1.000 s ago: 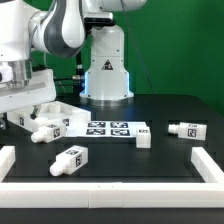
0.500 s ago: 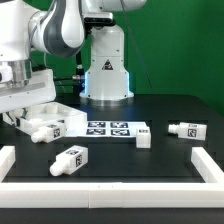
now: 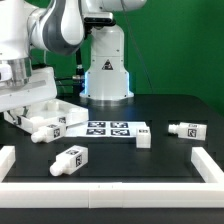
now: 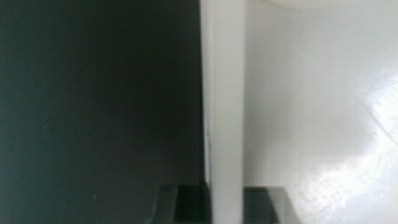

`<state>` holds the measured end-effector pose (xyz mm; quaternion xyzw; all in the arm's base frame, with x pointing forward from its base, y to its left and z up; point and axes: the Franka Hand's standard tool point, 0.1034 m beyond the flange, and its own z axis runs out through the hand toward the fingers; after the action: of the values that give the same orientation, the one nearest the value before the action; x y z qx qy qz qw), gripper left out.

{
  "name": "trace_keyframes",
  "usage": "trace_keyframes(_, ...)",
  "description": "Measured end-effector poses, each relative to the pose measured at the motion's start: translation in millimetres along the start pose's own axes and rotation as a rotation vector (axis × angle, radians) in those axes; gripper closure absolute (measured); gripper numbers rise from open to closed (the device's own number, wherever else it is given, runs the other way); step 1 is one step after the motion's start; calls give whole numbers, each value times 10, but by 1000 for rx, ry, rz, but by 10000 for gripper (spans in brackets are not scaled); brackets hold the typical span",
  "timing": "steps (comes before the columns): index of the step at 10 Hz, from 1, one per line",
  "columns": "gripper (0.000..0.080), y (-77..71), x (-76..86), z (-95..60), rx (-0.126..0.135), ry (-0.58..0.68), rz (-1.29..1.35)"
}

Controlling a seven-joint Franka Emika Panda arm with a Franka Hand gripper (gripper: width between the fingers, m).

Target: Assemble one leg

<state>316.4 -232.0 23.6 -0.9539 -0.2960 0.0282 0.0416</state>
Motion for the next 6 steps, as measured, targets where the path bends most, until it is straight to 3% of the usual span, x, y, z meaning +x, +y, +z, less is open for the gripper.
trace_keyframes(1, 747, -35, 85, -162, 15, 14, 61)
trace_keyframes(3, 747, -97, 324, -495, -24, 37, 137)
trace_keyframes(5, 747, -156, 713, -636, -58, 27, 246)
trace_keyframes(6, 747, -170, 977, -687, -57, 22, 310)
